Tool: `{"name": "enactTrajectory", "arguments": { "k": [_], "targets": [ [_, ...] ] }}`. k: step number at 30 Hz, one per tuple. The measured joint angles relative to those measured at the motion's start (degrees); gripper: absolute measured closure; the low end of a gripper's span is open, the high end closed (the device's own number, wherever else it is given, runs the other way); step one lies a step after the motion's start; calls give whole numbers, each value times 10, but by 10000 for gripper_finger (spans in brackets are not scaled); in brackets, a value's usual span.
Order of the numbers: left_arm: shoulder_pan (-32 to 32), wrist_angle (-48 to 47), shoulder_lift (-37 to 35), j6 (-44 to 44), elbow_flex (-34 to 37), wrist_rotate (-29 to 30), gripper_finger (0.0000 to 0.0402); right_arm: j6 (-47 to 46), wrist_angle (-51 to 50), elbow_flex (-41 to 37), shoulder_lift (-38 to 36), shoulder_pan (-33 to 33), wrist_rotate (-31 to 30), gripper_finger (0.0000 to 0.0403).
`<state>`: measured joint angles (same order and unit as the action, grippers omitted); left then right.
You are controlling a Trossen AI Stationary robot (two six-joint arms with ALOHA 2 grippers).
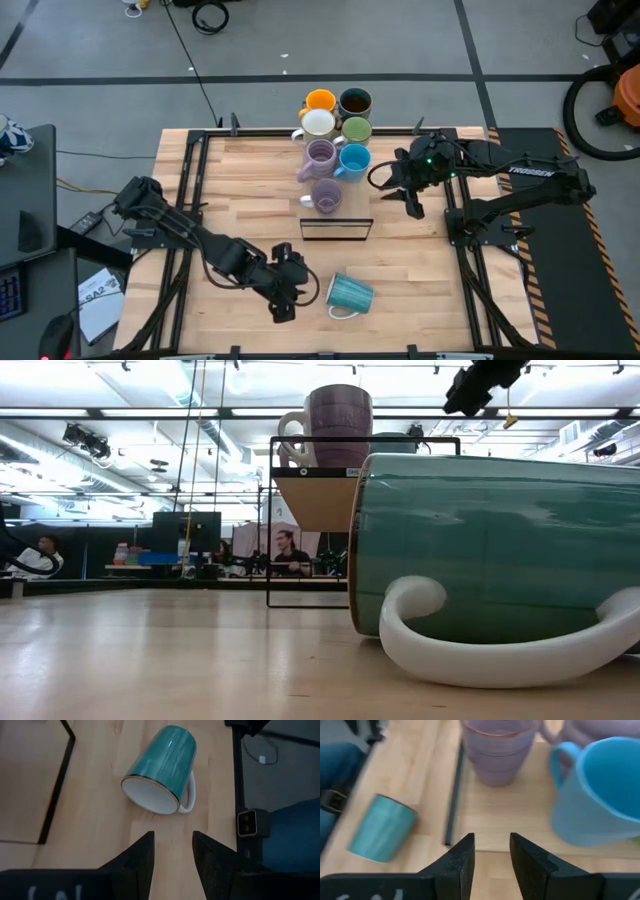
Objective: Place coffee mugs
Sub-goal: Put the white and blue mug on the shelf
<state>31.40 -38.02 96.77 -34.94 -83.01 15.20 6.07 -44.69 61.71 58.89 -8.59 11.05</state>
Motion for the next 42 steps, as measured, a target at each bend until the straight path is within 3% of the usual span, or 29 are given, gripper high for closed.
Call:
{"name": "enactTrajectory", "arguments": {
  "k": [12,27,32,42],
  "targets": [
    [17,220,0,-22,131,0,262,-105,0,0,0,66,21,274],
    [2,580,0,-50,318,7,262,-105,0,0,0,94,-26,274],
    [-5,617,10,-52,328,19,262,-104,1,0,0,95,-26,274],
    [-9,723,97,-96,328,30,262,-86,2,0,0,95,-26,274]
  ]
}}
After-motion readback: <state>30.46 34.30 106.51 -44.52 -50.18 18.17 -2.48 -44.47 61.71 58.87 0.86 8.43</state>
